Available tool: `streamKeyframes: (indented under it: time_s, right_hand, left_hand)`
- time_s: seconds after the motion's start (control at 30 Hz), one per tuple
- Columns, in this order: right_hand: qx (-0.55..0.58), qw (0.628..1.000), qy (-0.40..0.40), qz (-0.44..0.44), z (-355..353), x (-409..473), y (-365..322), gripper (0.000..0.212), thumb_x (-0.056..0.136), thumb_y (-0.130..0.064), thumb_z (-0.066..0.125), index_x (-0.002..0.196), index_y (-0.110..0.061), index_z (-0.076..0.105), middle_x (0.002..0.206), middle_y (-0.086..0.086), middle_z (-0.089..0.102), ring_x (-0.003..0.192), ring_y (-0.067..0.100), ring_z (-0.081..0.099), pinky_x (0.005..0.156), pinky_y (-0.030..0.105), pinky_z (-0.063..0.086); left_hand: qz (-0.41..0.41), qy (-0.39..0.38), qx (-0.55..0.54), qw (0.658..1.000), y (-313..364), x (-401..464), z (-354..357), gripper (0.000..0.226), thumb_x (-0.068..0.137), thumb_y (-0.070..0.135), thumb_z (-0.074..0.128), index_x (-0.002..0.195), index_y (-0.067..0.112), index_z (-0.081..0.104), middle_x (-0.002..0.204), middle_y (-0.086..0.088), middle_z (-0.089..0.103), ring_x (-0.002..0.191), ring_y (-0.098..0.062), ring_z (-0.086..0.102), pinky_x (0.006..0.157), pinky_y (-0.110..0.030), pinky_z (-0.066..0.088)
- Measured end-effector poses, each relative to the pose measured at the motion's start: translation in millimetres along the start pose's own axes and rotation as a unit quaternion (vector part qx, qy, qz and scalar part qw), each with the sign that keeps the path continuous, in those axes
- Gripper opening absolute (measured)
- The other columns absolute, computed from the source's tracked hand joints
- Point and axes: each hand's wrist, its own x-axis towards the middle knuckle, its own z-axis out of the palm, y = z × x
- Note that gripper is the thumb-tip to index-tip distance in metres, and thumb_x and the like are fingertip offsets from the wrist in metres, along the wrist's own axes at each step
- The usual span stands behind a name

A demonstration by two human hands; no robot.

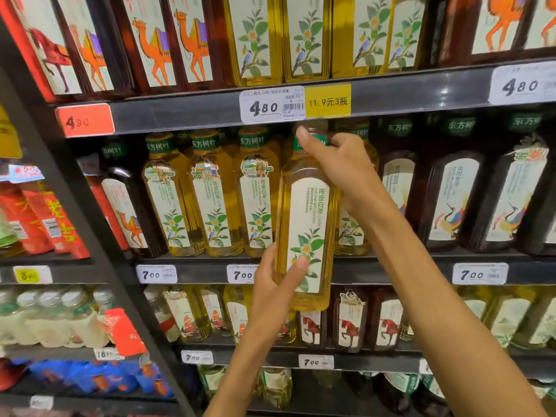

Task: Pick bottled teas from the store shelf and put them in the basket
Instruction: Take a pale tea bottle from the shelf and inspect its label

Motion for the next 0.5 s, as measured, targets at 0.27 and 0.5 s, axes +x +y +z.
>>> streamKeyframes:
  time_s: [0.27, 0.5]
  right_hand:
    - [0.241, 0.950, -0.173, 0.099, -8.2, -20.6, 21.8, 0.032, 0.087, -0.039, 0.059, 0.107, -0.014, 0.062, 0.090, 0.006, 0.073, 0.092, 0.026, 0.070, 0.081, 0.036, 0.056]
    - [0.184, 0.973, -0.116, 0.072, -0.3, -33.7, 20.0, 0.032, 0.089, -0.040, 0.062, 0.106, -0.013, 0.059, 0.080, 0.004, 0.071, 0.082, 0.026, 0.071, 0.071, 0.032, 0.056]
  left_hand:
    - [-0.127, -0.123, -0.266, 0.948, -7.8, -32.4, -23.3, 0.050, 0.061, 0.058, 0.072, 0.103, 0.031, 0.075, 0.110, -0.006, 0.072, 0.100, -0.021, 0.070, 0.072, -0.031, 0.058]
    - [-0.200, -0.157, -0.287, 0.924, -7.4, -25.8, -30.1, 0.065, 0.082, 0.061, 0.049, 0.123, 0.013, 0.064, 0.125, -0.023, 0.061, 0.117, -0.037, 0.058, 0.100, -0.051, 0.046]
